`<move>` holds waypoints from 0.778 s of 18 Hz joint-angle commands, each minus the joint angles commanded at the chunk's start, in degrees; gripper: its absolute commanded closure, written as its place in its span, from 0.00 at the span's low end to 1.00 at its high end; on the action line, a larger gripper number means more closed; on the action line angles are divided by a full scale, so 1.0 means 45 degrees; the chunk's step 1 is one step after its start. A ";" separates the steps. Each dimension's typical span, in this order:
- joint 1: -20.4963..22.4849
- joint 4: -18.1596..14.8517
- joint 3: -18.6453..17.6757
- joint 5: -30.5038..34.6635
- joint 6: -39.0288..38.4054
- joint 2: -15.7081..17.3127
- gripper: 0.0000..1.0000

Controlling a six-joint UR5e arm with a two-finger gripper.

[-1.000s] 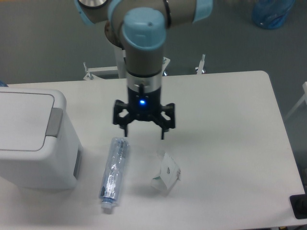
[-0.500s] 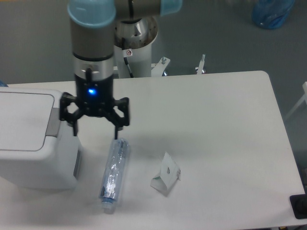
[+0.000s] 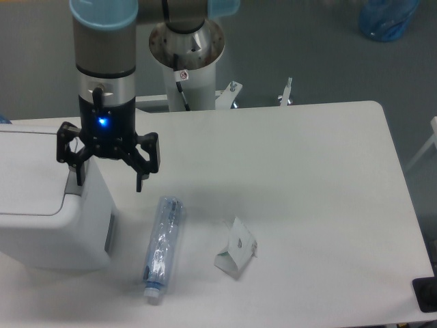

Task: Open the trash can
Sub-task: 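Lower the gripper onto the trash can lid edge and hook it, then push the trash can lid open with the gripper fingers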

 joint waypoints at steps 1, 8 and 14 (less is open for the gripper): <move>0.0000 0.0019 -0.0058 0.0000 0.0000 0.0001 0.00; -0.0059 0.0156 -0.0098 0.0039 0.0000 -0.0272 0.00; -0.0059 0.0195 -0.0235 0.0078 0.0000 -0.0292 0.00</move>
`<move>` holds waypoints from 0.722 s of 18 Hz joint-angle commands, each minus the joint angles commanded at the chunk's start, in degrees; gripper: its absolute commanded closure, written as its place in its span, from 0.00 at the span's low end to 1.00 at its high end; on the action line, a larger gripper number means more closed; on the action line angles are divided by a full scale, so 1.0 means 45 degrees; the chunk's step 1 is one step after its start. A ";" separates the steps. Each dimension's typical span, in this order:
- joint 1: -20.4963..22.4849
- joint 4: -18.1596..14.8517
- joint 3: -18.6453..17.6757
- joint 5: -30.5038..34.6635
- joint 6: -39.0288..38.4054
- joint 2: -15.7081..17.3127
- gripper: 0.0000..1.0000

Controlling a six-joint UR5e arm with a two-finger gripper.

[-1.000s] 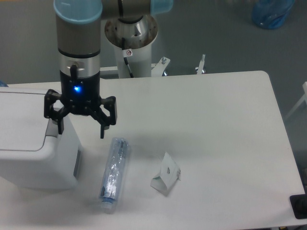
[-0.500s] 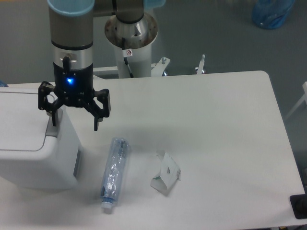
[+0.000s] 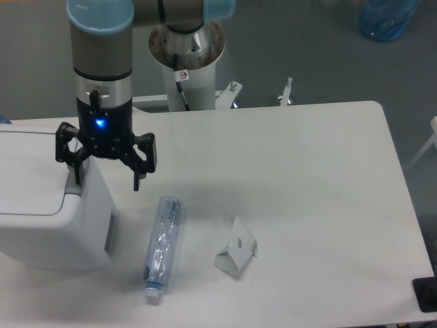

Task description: Open the trash can

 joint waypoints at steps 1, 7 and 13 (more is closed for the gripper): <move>0.0000 0.0000 -0.0020 0.0058 0.0000 0.0000 0.00; 0.0000 0.0000 -0.0039 0.0079 0.0000 -0.0020 0.00; 0.0019 -0.0059 0.0097 0.0098 0.0019 0.0097 0.00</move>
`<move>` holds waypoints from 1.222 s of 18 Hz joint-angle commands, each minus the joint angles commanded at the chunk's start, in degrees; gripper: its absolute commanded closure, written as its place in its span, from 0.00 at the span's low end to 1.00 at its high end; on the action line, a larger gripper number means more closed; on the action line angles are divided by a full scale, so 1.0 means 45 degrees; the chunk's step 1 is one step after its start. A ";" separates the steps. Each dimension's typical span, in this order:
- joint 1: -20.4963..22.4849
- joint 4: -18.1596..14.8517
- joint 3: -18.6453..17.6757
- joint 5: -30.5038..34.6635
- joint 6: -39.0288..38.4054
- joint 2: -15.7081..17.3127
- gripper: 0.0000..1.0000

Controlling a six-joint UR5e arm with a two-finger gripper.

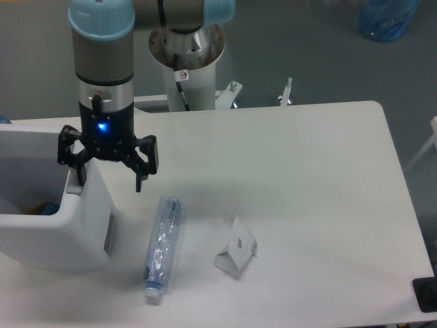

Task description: Open the trash can

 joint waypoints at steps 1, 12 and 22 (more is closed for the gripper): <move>0.0000 0.0019 0.0020 0.0000 0.0020 0.0039 0.00; 0.2908 0.0117 -0.0098 0.0779 0.4759 -0.1304 0.00; 0.6249 0.0410 -0.0195 0.1523 1.2182 -0.2245 0.00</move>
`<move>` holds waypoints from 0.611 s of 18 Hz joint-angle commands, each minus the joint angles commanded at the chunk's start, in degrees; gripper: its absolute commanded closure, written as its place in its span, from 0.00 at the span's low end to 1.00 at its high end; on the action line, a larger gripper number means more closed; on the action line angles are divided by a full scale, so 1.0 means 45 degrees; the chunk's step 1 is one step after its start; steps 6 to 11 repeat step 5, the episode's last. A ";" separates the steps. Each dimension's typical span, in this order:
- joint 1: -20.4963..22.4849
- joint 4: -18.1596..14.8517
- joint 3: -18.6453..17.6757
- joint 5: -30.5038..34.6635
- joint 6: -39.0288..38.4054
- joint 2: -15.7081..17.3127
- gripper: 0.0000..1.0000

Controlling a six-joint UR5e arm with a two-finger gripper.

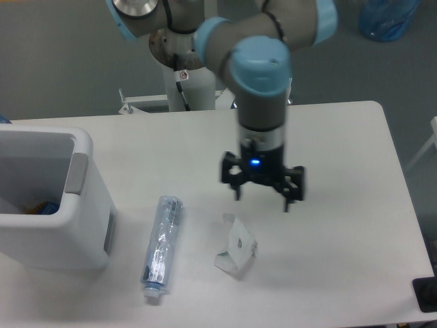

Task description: Open the trash can

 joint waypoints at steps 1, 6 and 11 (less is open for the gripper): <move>0.0118 0.0000 -0.0038 0.0039 0.0218 0.0000 0.00; -0.0037 0.0020 -0.0156 0.0663 0.0142 -0.0117 0.00; -0.0037 0.0020 -0.0156 0.0663 0.0142 -0.0117 0.00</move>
